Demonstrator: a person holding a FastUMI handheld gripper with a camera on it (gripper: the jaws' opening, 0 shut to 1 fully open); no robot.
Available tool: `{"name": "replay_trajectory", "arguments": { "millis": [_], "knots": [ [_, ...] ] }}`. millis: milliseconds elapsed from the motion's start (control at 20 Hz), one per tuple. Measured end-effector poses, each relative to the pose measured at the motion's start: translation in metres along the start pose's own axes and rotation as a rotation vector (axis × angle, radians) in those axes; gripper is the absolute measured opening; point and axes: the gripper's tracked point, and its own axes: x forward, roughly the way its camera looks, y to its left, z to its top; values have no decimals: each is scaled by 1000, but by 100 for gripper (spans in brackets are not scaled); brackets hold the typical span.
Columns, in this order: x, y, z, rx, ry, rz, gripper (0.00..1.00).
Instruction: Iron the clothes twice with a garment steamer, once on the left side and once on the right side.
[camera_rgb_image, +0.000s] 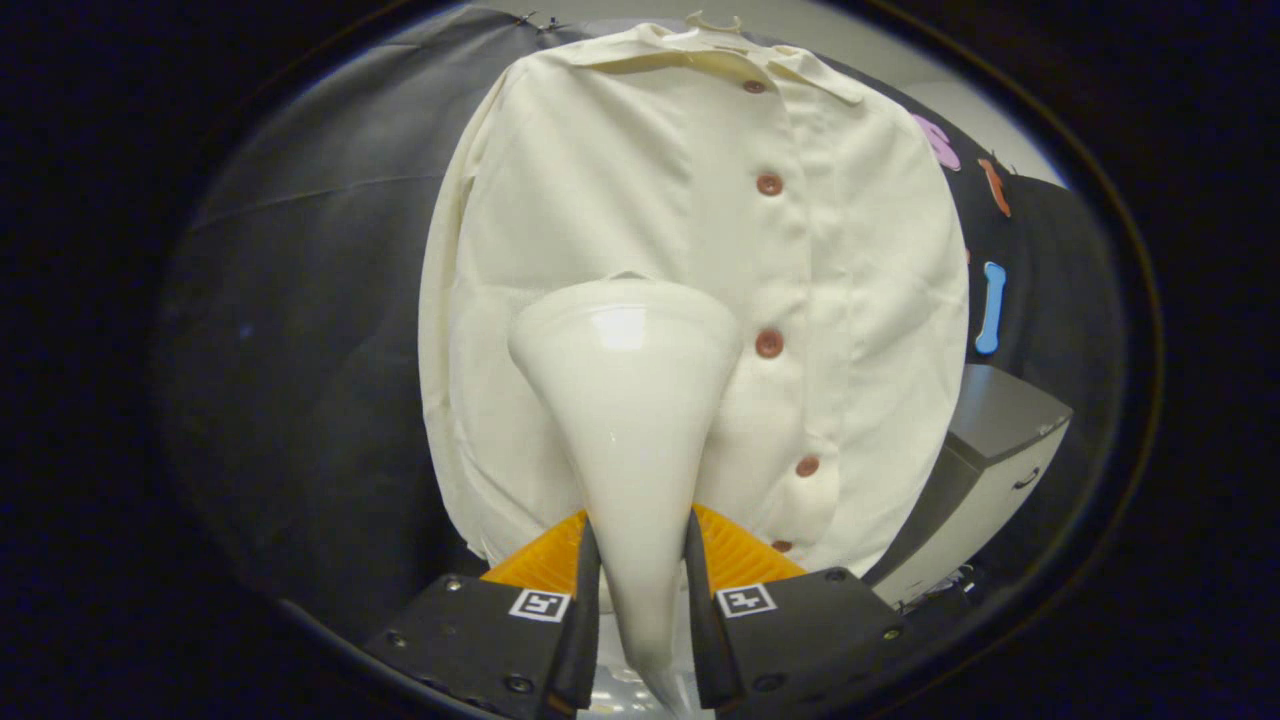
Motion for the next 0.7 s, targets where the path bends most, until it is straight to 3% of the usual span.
{"name": "replay_trajectory", "arguments": {
  "millis": [400, 700],
  "knots": [
    [-2, 2, -80, -2, 141, 3, 39],
    [-26, -15, -83, 61, 158, 11, 39]
  ]
}}
